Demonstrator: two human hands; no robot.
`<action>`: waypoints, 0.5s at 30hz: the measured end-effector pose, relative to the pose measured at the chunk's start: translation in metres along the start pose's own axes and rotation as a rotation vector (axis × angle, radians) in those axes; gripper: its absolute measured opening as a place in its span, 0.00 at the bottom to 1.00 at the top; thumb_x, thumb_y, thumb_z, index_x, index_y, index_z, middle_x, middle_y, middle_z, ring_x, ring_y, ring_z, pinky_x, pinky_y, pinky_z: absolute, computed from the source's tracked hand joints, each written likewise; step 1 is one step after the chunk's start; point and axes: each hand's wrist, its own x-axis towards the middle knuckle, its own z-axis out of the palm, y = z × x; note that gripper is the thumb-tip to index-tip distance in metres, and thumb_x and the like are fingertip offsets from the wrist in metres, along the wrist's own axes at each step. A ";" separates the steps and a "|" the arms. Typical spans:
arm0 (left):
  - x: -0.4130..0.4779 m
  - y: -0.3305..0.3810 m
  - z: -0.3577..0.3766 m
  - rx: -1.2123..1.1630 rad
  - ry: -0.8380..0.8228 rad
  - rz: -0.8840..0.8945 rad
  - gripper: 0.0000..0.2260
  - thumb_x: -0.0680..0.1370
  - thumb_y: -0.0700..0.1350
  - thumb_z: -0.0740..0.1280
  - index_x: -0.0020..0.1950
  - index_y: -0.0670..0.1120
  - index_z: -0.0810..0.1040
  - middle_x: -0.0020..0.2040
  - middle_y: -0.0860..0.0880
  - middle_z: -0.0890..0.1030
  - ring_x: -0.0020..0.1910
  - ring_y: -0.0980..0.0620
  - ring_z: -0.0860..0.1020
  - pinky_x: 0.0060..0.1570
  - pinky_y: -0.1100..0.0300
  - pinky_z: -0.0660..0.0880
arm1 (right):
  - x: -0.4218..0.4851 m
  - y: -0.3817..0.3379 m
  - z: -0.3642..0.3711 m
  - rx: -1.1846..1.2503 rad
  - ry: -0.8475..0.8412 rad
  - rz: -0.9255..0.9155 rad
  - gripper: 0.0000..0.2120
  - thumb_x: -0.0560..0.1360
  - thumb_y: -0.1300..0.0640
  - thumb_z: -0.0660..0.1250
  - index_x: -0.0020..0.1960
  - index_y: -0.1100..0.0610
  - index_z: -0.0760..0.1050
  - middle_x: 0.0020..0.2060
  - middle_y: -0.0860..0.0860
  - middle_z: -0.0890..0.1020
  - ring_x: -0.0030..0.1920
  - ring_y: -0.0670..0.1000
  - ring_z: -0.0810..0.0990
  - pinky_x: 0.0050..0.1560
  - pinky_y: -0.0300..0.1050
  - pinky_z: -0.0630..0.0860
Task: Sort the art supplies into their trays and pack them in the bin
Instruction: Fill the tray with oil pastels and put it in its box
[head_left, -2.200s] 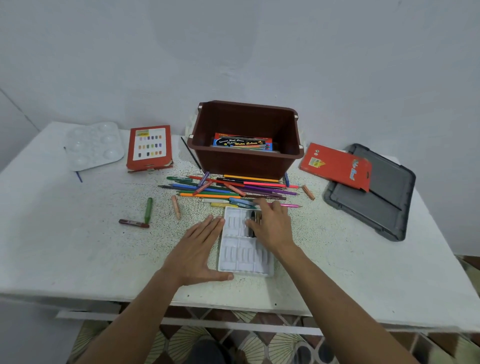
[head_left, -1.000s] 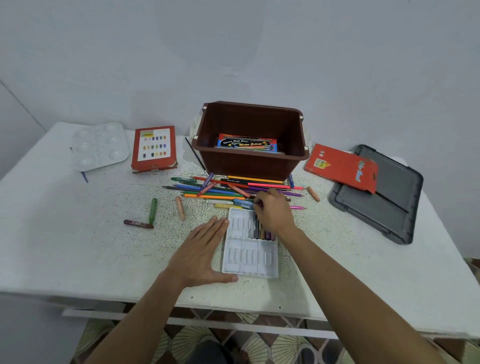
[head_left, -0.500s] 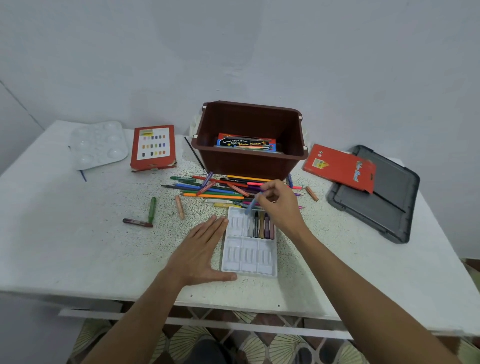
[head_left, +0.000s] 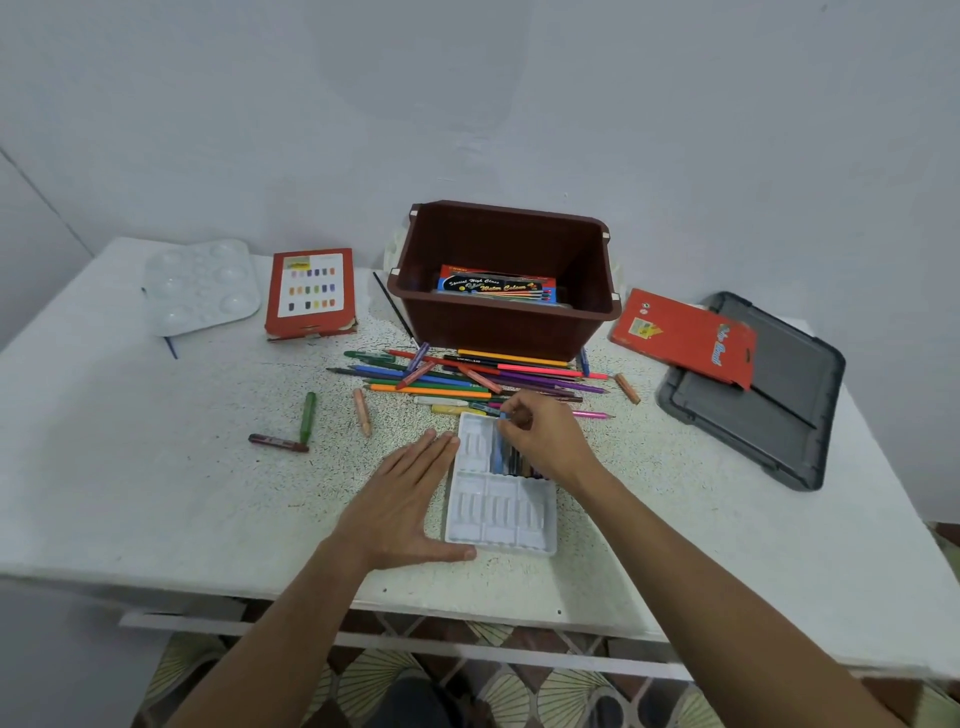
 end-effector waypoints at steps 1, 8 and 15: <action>0.000 0.000 0.000 0.003 -0.002 0.000 0.56 0.67 0.82 0.53 0.80 0.48 0.36 0.80 0.53 0.37 0.77 0.57 0.33 0.76 0.53 0.38 | 0.000 0.000 0.002 -0.046 -0.002 -0.007 0.08 0.77 0.55 0.69 0.55 0.55 0.79 0.41 0.48 0.82 0.41 0.49 0.80 0.42 0.44 0.77; 0.001 -0.001 0.002 0.000 -0.004 0.002 0.56 0.67 0.82 0.53 0.80 0.48 0.37 0.80 0.53 0.38 0.78 0.56 0.34 0.76 0.53 0.39 | -0.002 0.004 0.010 -0.189 -0.034 -0.068 0.17 0.78 0.53 0.69 0.65 0.55 0.77 0.53 0.53 0.79 0.49 0.51 0.77 0.49 0.42 0.72; 0.001 0.000 0.002 -0.013 0.008 0.009 0.56 0.67 0.82 0.54 0.81 0.47 0.39 0.81 0.52 0.40 0.78 0.55 0.36 0.76 0.52 0.40 | -0.005 0.011 0.010 -0.326 -0.024 -0.114 0.24 0.77 0.47 0.69 0.71 0.51 0.72 0.57 0.55 0.76 0.58 0.57 0.73 0.57 0.49 0.69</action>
